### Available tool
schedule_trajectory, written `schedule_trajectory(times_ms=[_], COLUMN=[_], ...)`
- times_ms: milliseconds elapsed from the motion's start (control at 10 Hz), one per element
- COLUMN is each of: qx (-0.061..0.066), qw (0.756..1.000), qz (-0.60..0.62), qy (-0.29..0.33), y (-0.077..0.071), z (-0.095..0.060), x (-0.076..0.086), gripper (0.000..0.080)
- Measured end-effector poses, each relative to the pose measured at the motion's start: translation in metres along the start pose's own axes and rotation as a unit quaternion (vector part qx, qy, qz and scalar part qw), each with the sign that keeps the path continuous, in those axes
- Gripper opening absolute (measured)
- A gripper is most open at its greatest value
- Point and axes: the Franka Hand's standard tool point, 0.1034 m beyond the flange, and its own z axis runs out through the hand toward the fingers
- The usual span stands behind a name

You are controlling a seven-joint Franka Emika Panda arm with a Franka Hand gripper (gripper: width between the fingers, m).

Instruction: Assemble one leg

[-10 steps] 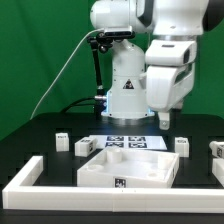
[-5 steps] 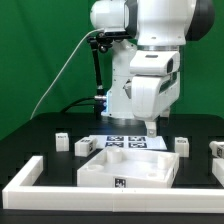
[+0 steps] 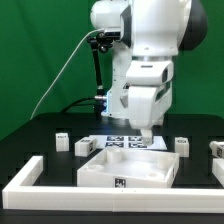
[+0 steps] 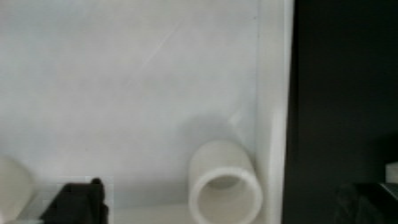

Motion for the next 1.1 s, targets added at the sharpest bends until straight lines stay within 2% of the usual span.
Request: schedule_trajectory(times_ms=[400, 700, 800, 900, 1100], qx=[0.026, 0.028, 0.028, 0.028, 0.028], qw=[1.000, 1.000, 1.000, 1.000, 1.000], qz=[0.006, 0.008, 0.008, 0.008, 0.008], qy=[-0.003, -0.003, -0.003, -0.003, -0.003], y=[-0.012, -0.013, -0.013, -0.013, -0.013], z=[0.037, 0.039, 0.039, 0.039, 0.039], x=[-0.006, -0.005, -0.005, -0.005, -0.005], gripper=[0.0650, 0.0650, 0.0528, 0.0528, 0.0167])
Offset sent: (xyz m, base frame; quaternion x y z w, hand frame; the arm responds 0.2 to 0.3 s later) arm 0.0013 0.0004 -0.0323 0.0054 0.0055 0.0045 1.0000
